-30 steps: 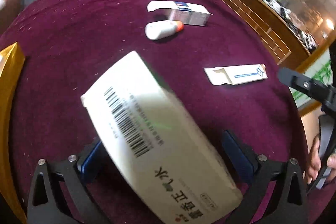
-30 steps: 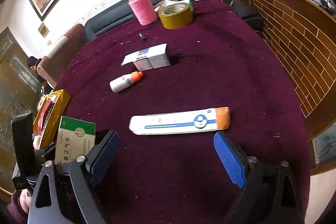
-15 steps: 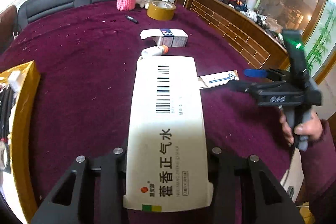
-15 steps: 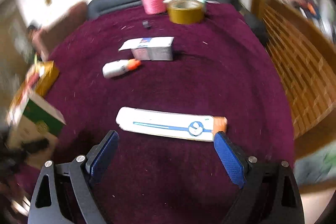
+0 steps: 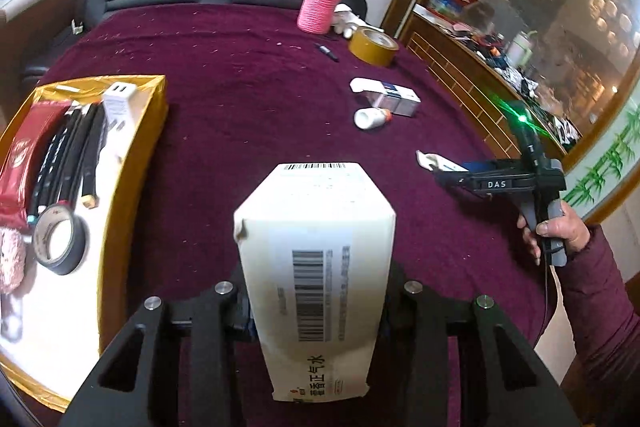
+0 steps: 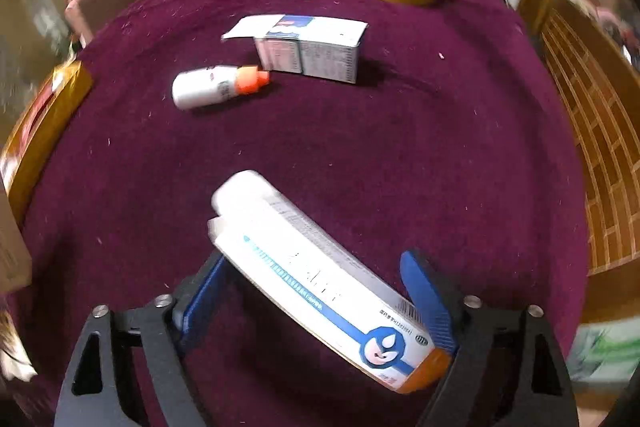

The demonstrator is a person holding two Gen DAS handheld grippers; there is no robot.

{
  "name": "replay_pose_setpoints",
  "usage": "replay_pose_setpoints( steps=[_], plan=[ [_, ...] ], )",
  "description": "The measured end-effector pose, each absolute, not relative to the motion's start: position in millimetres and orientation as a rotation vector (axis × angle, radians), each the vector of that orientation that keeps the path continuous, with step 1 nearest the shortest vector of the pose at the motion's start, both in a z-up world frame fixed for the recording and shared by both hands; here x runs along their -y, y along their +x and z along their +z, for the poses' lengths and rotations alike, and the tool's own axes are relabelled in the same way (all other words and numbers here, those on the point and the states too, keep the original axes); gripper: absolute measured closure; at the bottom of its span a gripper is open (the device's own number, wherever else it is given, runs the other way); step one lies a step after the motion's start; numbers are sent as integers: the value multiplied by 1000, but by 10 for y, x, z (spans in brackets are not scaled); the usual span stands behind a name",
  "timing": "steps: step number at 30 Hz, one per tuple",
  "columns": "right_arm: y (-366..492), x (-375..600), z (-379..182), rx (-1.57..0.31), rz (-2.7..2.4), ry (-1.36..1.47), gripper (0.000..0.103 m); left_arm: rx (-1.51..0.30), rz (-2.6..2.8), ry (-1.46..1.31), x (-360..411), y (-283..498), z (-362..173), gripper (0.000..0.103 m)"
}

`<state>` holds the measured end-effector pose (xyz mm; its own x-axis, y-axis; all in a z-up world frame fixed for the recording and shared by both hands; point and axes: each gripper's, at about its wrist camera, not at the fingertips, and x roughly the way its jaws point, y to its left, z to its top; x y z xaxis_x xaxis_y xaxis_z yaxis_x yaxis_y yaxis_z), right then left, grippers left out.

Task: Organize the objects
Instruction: 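Grasp the white ointment tube with the right gripper while the left takes the medicine box, then lower the medicine box and ointment tube into the gold box, opening both grippers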

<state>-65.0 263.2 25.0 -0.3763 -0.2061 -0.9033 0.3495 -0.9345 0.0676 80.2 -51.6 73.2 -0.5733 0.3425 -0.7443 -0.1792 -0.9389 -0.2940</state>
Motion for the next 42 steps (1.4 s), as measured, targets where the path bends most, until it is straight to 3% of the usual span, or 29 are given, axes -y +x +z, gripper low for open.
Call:
replay_pose_setpoints(
  steps=[4,6,8,21,30,42],
  plan=[
    [-613,-2701,287,-181,-2419,1551,40,249,2537,-1241,544,831,706,63],
    [-590,-2759,321,-159,-2457,1567,64,241,2538,-1216,531,866,716,63],
    [-547,-2845,350,-95,-2479,1566,76,241,2540,-1195,540,897,738,63],
    [-165,-2665,778,284,-2438,1331,79,433,2631,-1065,1271,1129,1062,63],
    [-18,-1469,1098,379,-2099,1249,79,523,2790,-996,2121,1470,1378,63],
    [154,309,784,477,-1717,1327,78,552,2759,-1254,2704,1480,863,62]
  ],
)
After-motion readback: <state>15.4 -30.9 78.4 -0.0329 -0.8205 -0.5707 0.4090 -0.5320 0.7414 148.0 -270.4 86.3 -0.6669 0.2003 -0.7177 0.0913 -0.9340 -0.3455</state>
